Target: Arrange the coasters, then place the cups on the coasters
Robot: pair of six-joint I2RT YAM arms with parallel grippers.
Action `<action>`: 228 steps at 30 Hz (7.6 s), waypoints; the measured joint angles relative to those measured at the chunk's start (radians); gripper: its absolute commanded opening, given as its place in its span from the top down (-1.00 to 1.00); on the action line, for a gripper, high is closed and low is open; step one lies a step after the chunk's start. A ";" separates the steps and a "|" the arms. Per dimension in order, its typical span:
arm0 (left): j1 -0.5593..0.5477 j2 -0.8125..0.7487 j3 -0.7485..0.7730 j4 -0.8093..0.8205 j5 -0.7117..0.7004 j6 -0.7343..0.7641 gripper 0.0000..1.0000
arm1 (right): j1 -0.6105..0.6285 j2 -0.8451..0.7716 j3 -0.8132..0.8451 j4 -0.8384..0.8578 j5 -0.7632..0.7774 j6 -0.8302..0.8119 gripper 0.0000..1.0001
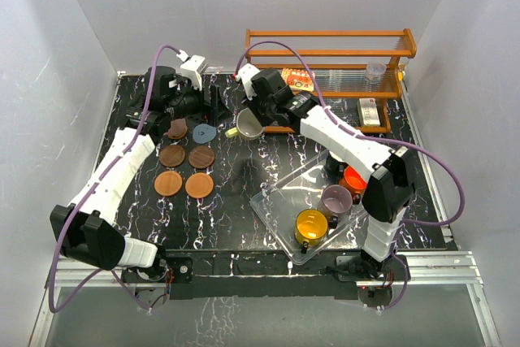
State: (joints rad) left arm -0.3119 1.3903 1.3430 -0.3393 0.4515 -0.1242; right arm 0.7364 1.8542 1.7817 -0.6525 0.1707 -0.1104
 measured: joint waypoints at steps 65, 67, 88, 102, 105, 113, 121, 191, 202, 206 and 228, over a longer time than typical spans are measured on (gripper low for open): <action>-0.063 0.056 -0.091 0.047 -0.193 0.169 1.00 | -0.053 0.015 0.060 -0.001 -0.283 0.192 -0.07; -0.063 0.055 -0.096 0.046 -0.195 0.173 1.00 | -0.055 0.014 0.060 0.004 -0.283 0.192 -0.12; 0.165 -0.084 -0.217 -0.035 -0.272 0.258 1.00 | -0.275 -0.325 -0.312 0.094 -0.522 -0.021 -0.24; 0.468 -0.063 -0.299 0.029 -0.185 0.290 1.00 | -0.465 -0.491 -0.619 0.164 -0.749 -0.130 -0.31; 0.491 -0.023 -0.300 0.065 -0.175 0.294 1.00 | -0.488 -0.502 -0.632 0.180 -0.783 -0.135 -0.34; 0.507 0.050 -0.317 0.121 -0.166 0.289 1.00 | -0.512 -0.514 -0.652 0.201 -0.821 -0.148 -0.36; 0.510 0.094 -0.317 0.130 -0.166 0.276 1.00 | -0.516 -0.514 -0.659 0.214 -0.838 -0.150 -0.38; 0.509 -0.023 -0.152 -0.057 0.166 0.310 -0.51 | -0.620 -0.140 -0.373 -0.358 -0.349 -0.732 0.54; 0.500 -0.027 -0.169 -0.054 0.177 0.310 -0.58 | -0.621 -0.140 -0.363 -0.363 -0.373 -0.718 0.98; 0.475 -0.030 -0.168 -0.063 0.167 0.323 -0.60 | -0.621 -0.140 -0.349 -0.377 -0.413 -0.681 1.00; -0.026 0.024 0.108 -0.141 -0.034 0.294 -0.72 | -0.335 -0.222 -0.175 -0.137 -0.449 -0.215 1.00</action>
State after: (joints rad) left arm -0.3382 1.4143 1.4513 -0.4805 0.4175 0.1696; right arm 0.4019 1.6318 1.6070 -0.7898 -0.2787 -0.3252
